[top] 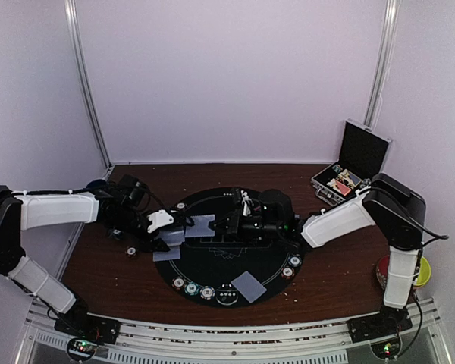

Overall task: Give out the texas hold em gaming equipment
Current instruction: Pick up the poker card from the face-down deck piles, then distribute the poker card in the small blind area.

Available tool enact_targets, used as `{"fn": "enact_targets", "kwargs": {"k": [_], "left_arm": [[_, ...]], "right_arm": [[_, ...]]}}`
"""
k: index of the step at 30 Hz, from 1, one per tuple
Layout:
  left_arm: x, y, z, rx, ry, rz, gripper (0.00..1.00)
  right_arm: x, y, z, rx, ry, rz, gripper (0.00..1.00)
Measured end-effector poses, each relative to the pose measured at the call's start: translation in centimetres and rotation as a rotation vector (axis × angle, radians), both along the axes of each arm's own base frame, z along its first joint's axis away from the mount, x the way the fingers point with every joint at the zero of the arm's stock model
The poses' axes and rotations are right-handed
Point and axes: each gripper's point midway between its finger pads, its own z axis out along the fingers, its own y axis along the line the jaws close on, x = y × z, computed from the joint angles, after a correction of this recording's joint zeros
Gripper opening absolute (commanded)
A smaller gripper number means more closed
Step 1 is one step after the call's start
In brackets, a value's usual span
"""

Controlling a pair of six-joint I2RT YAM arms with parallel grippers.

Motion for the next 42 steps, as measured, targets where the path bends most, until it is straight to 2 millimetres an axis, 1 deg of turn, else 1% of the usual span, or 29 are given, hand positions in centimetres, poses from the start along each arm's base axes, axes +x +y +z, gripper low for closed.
{"fn": "enact_targets", "kwargs": {"k": [3,6,10,14,16,19,22,27,30,38,42], "left_arm": [[0.3,1.2,0.6,-0.004,-0.018,0.03,0.53],[0.3,2.3,1.2,-0.006,-0.034,0.055,0.53],[0.2,3.4,1.7,-0.004,-0.052,0.076,0.53],[0.2,4.8,1.9,0.003,-0.057,0.105,0.53],[0.3,5.4,1.9,0.006,-0.057,0.122,0.53],[0.4,6.0,1.8,0.011,-0.055,0.135,0.53],[0.2,6.2,1.9,0.013,-0.051,0.136,0.53],[0.1,6.1,2.2,0.007,-0.057,0.133,0.53],[0.0,6.1,2.2,0.005,-0.054,0.131,0.53],[-0.4,6.0,2.2,-0.002,-0.038,0.124,0.53],[-0.4,5.9,2.2,-0.007,-0.036,0.121,0.53]], "right_arm": [[0.4,-0.1,-0.1,-0.002,0.003,-0.008,0.0],[1.1,0.8,-0.2,0.0,0.004,-0.007,0.0],[2.3,2.7,-0.9,0.001,0.007,0.005,0.0],[2.4,4.9,-2.6,-0.008,0.026,0.038,0.0],[2.2,6.0,-3.6,-0.016,0.036,0.058,0.0],[1.4,7.5,-5.2,-0.042,0.057,0.09,0.0],[0.8,8.9,-6.5,-0.063,0.073,0.116,0.0],[0.0,10.6,-8.1,-0.094,0.093,0.147,0.0],[-0.2,11.1,-8.7,-0.109,0.1,0.154,0.0],[-0.3,11.1,-9.8,-0.147,0.108,0.157,0.0],[-0.1,11.2,-9.9,-0.153,0.107,0.156,0.09]]}}
